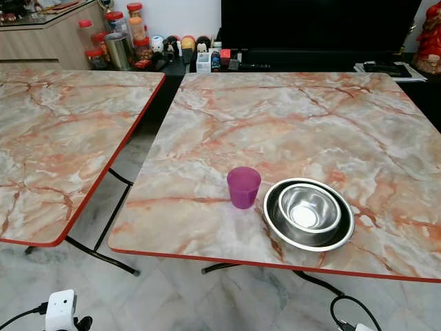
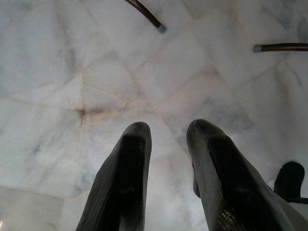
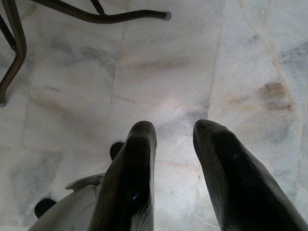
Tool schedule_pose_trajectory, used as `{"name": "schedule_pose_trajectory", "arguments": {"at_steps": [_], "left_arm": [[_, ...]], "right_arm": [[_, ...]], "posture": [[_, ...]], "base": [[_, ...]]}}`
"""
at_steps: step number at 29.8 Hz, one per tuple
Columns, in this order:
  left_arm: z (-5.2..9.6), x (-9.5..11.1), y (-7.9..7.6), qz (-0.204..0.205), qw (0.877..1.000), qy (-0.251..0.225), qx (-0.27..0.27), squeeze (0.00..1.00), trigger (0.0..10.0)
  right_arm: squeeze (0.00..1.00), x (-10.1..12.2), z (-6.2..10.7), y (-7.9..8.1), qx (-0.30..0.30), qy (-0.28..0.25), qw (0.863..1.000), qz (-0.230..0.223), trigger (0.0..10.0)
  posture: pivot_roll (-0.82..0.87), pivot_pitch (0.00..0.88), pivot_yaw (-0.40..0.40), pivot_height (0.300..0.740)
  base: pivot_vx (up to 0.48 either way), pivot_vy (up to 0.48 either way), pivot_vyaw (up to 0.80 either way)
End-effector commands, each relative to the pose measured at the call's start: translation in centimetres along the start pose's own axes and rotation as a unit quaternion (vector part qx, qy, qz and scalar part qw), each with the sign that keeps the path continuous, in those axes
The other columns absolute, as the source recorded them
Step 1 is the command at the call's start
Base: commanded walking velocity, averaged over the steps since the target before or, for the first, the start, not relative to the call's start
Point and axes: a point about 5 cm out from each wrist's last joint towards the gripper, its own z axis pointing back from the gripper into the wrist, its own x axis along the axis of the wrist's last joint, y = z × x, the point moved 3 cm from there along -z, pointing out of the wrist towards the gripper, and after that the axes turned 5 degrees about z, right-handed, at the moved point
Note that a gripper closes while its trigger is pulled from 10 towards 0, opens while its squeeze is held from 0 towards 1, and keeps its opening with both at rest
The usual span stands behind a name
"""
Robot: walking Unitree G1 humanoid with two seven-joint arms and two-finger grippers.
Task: Setting the table
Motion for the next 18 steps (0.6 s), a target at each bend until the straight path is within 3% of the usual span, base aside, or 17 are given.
{"name": "schedule_pose_trajectory", "arguments": {"at_steps": [1, 18], "left_arm": [[0.01, -0.38, -0.01, 0.005, 1.0, 0.01, 0.003, 0.0, 10.0], [0.02, -0.37, -0.07, 0.013, 1.0, 0.006, 0.002, 0.0, 10.0]], "right_arm": [[0.0, 0.03, 0.02, -0.27, -0.003, -0.002, 1.0, -0.002, 10.0], [0.0, 0.02, 0.04, -0.39, -0.005, -0.004, 1.0, -0.001, 10.0]], "posture": [[-0.01, 0.062, 0.027, 0.74], [-0.02, 0.052, 0.022, 0.74]], "base": [[0.0, 0.0, 0.0], [0.0, 0.0, 0.0]]}}
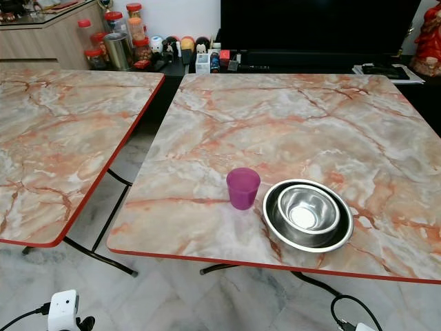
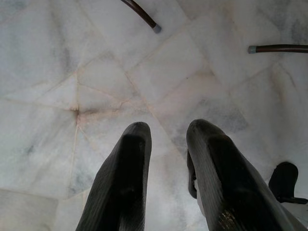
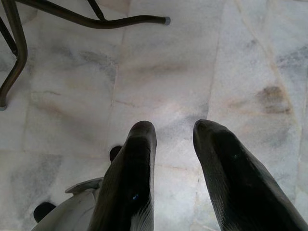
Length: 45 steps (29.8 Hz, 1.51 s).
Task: Setting the table
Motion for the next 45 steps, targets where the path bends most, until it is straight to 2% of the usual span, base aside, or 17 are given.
{"name": "schedule_pose_trajectory", "arguments": {"at_steps": [1, 9, 13, 17, 24, 45], "left_arm": [[0.0, -0.2, 0.2, 0.008, 1.0, 0.005, 0.004, 0.0, 10.0], [-0.1, 0.2, 0.0, 0.01, 1.0, 0.0, 0.007, 0.0, 10.0], [-0.3, 0.4, -1.3, 0.006, 1.0, -0.001, 0.002, 0.0, 10.0], [-0.4, 0.4, -1.7, 0.003, 1.0, 0.0, 0.0, 0.0, 10.0], [-0.3, 0.4, -1.3, 0.003, 1.0, 0.0, 0.001, 0.0, 10.0], [-0.4, 0.6, -1.5, 0.012, 1.0, 0.003, -0.001, 0.0, 10.0]], "right_arm": [[0.0, -0.1, 0.0, -0.4, -0.006, 0.0, 1.0, 0.0, 10.0], [0.0, 0.0, 0.0, -0.4, -0.007, -0.003, 1.0, 0.01, 10.0], [0.0, 0.0, 0.0, -0.5, -0.009, -0.002, 1.0, 0.024, 10.0], [0.0, -0.1, 0.1, -0.6, -0.012, 0.0, 1.0, 0.024, 10.0], [0.0, -0.2, 0.1, -0.6, -0.012, 0.003, 1.0, 0.019, 10.0], [0.0, -0.1, 0.0, -0.5, -0.017, 0.0, 1.0, 0.007, 10.0]], "posture": [[-0.02, 0.051, 0.023, 0.74], [-0.01, 0.044, 0.024, 0.74], [-0.02, 0.04, 0.026, 0.74], [-0.01, 0.038, 0.027, 0.74], [-0.01, 0.041, 0.028, 0.74], [-0.01, 0.056, 0.026, 0.74]], "base": [[0.0, 0.0, 0.0], [0.0, 0.0, 0.0], [0.0, 0.0, 0.34], [0.0, 0.0, 0.8], [0.0, 0.0, 0.74], [0.0, 0.0, 0.0]]}}
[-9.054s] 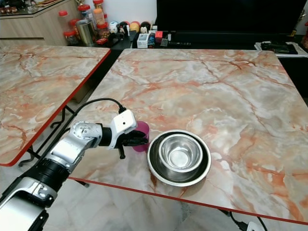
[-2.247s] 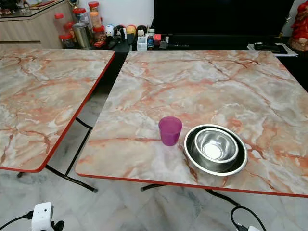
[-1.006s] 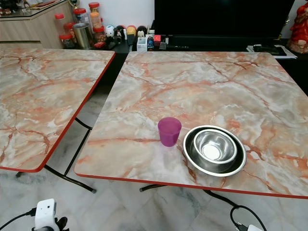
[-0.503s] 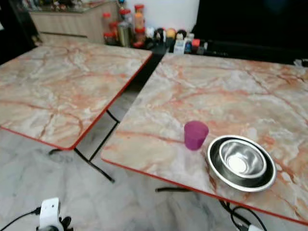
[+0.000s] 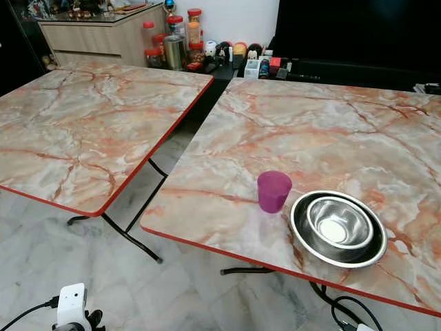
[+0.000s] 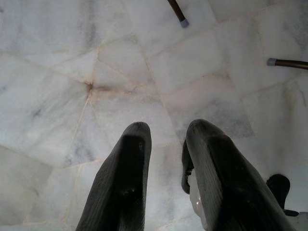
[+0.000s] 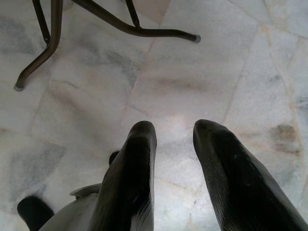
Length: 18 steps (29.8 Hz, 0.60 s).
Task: Setting the table
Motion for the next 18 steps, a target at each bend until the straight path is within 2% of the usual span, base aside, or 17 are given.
{"name": "schedule_pose_trajectory", "arguments": {"at_steps": [1, 18], "left_arm": [[0.0, -0.1, 0.17, 0.006, 1.0, 0.006, 0.002, 0.0, 10.0], [-0.05, 0.34, 0.2, 0.007, 1.0, 0.001, 0.0, 0.0, 10.0]], "right_arm": [[0.0, -0.06, 0.01, -0.08, -0.004, 0.001, 1.0, -0.005, 10.0], [0.0, -0.06, 0.0, -0.17, -0.007, 0.003, 1.0, 0.008, 10.0]], "posture": [[-0.01, 0.056, 0.026, 0.74], [-0.01, 0.059, 0.027, 0.74]], "base": [[0.0, 0.0, 0.0], [0.0, 0.0, 0.0]]}}
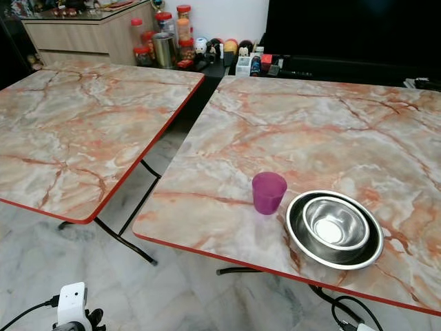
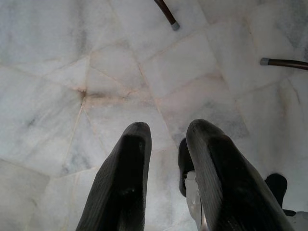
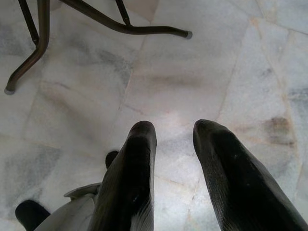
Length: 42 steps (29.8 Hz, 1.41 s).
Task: Setting the table
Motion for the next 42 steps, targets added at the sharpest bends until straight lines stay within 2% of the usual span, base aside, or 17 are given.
{"name": "schedule_pose_trajectory", "arguments": {"at_steps": [1, 3, 6, 11, 20, 30, 34, 36, 40, 42], "left_arm": [[0.0, 0.2, 0.3, 0.005, 1.0, 0.003, 0.004, 0.0, 10.0], [0.0, 0.2, 0.3, 0.005, 1.0, 0.003, 0.004, 0.0, 10.0], [0.0, 0.4, 0.3, 0.004, 1.0, 0.002, 0.003, 0.0, 10.0], [-0.1, 1.5, 0.9, 0.004, 1.0, -0.008, 0.003, 0.0, 10.0], [0.1, 1.4, 1.6, 0.005, 1.0, -0.01, 0.003, 0.0, 10.0], [0.3, 2.4, 3.2, 0.008, 1.0, -0.021, 0.005, 0.0, 10.0], [0.4, 2.2, 3.2, 0.008, 1.0, -0.02, 0.005, 0.0, 10.0], [0.3, 1.7, 2.9, 0.008, 1.0, -0.016, 0.005, 0.0, 10.0], [0.2, 1.4, 2.2, 0.008, 1.0, -0.013, 0.003, 0.0, 10.0], [0.1, 1.2, 1.3, 0.008, 1.0, -0.01, 0.0, 0.0, 10.0]], "right_arm": [[0.0, -0.1, 0.0, -0.2, -0.002, 0.005, 1.0, 0.014, 10.0], [0.0, -0.1, 0.0, -0.2, -0.001, 0.007, 1.0, 0.021, 10.0], [0.0, -0.1, 0.0, -0.1, -0.002, 0.005, 1.0, 0.004, 10.0], [0.0, -0.1, 0.0, -0.1, -0.004, 0.003, 1.0, 0.001, 10.0], [0.0, -0.2, 0.0, -0.2, -0.004, 0.003, 1.0, 0.002, 10.0], [0.0, -0.2, 0.0, -0.1, -0.003, 0.002, 1.0, 0.01, 10.0], [0.0, -0.2, 0.0, -0.1, -0.002, 0.004, 1.0, 0.014, 10.0], [0.0, -0.2, 0.0, -0.1, -0.004, 0.003, 1.0, -0.001, 10.0], [0.0, -0.1, 0.0, -0.1, -0.004, 0.003, 1.0, 0.003, 10.0], [0.0, -0.2, 0.0, -0.1, -0.005, 0.003, 1.0, 0.001, 10.0]], "posture": [[-0.01, 0.058, 0.026, 0.74], [-0.01, 0.059, 0.027, 0.74], [-0.01, 0.058, 0.027, 0.74], [-0.01, 0.049, 0.028, 0.74], [-0.01, 0.044, 0.028, 0.74], [-0.01, 0.053, 0.031, 0.74], [-0.01, 0.055, 0.031, 0.74], [-0.01, 0.055, 0.031, 0.74], [-0.01, 0.056, 0.03, 0.74], [-0.01, 0.058, 0.029, 0.74]], "base": [[0.0, 0.0, 0.8], [0.0, 0.0, 0.8], [0.0, 0.0, 0.0], [0.0, 0.0, 0.0], [0.0, 0.0, 0.0], [0.0, 0.333, 0.0], [0.0, 0.307, 0.61], [0.0, 0.309, 0.0], [0.0, 0.304, 0.0], [0.0, 0.304, 0.0]]}}
